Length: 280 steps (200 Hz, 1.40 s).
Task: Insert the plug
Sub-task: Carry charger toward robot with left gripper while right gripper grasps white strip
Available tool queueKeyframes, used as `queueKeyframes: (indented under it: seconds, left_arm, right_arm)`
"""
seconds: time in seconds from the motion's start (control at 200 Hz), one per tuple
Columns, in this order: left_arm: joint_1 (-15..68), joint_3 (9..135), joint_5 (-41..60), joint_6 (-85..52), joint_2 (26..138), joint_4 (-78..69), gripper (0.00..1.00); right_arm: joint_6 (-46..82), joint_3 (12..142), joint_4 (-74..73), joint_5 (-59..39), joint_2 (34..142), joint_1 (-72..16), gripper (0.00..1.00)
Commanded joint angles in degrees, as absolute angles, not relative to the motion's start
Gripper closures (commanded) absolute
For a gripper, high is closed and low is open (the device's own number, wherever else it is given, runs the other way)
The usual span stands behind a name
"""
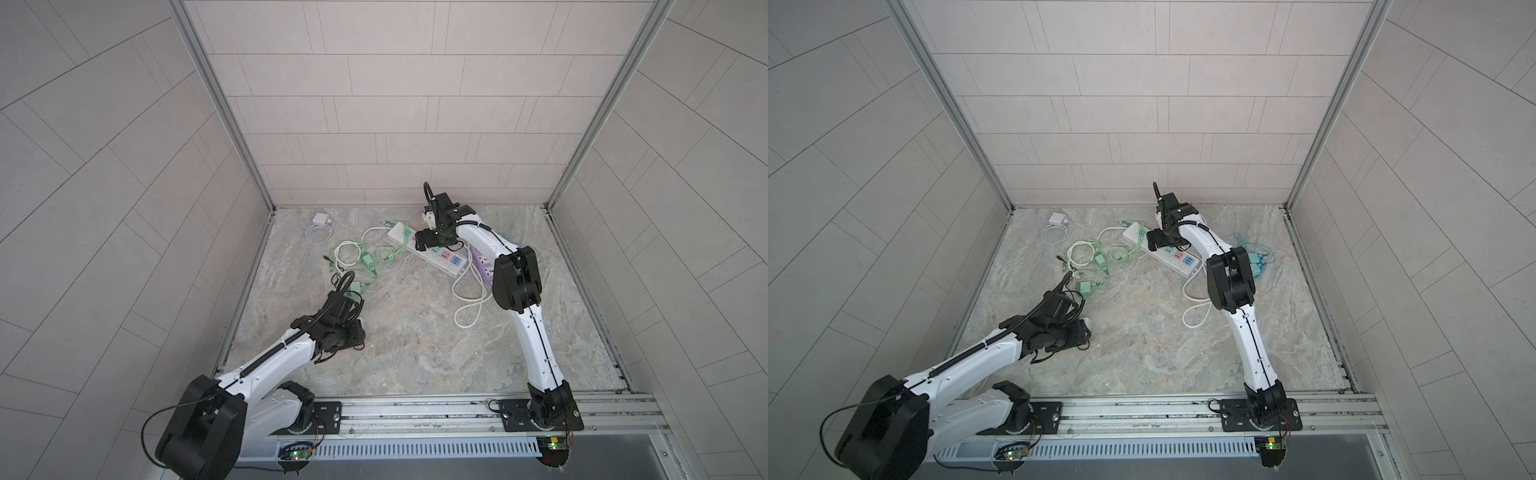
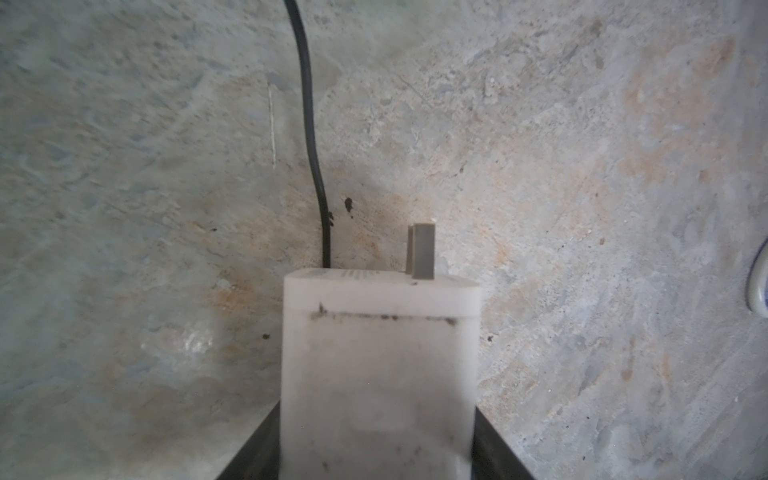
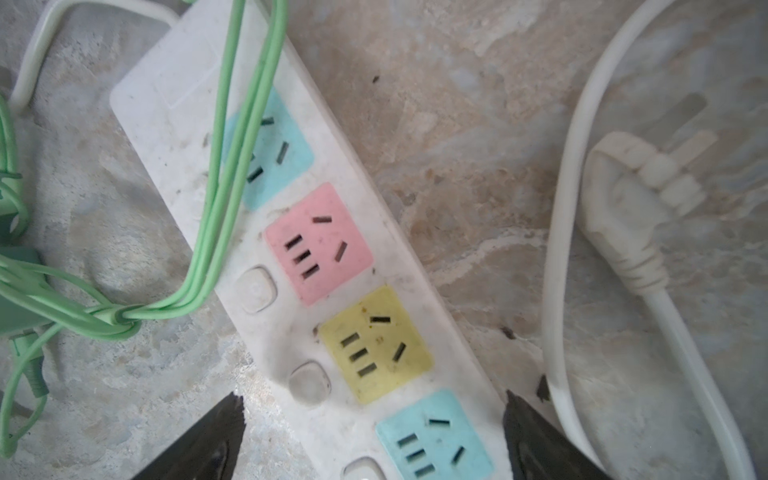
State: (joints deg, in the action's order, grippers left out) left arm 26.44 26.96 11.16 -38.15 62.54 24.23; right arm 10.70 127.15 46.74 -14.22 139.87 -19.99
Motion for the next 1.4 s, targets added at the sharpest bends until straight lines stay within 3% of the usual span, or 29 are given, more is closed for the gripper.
queueKeyframes:
  seconds: [0.0,0.305,0.5,0.761,1.001,1.226,1.396]
  left_arm:
    - [26.7,26.2,11.4,-38.8,62.5,23.2,0.60]
    - [26.8,26.0,11.3,-38.9,64.0,23.0,0.53]
    - [26.7,25.7,10.1,-39.3,64.4,22.8,0.39]
    - [26.7,28.8,7.4,-39.1,63.9,26.2,0.28]
    - [26.6,31.5,4.9,-38.7,63.6,28.4,0.24]
    - [26.7,34.4,2.5,-37.1,63.2,31.5,0.22]
    - [26.6,35.7,1.8,-35.3,63.7,33.1,0.21]
  right_arm:
    - [7.8,128.6,49.3,-15.8,141.9,-20.4,0.04]
    - [5.1,128.6,53.5,-14.8,143.4,-22.2,0.04]
    - [4.1,126.5,57.4,-11.8,141.9,-24.8,0.05]
    - [6.2,110.9,51.4,-5.2,134.7,-28.3,0.11]
    - [9.5,87.8,41.5,-7.1,120.9,-28.6,0.27]
    - [12.9,69.4,37.9,-7.3,109.5,-28.7,0.27]
    - [13.7,62.7,37.2,-6.7,105.9,-30.8,0.27]
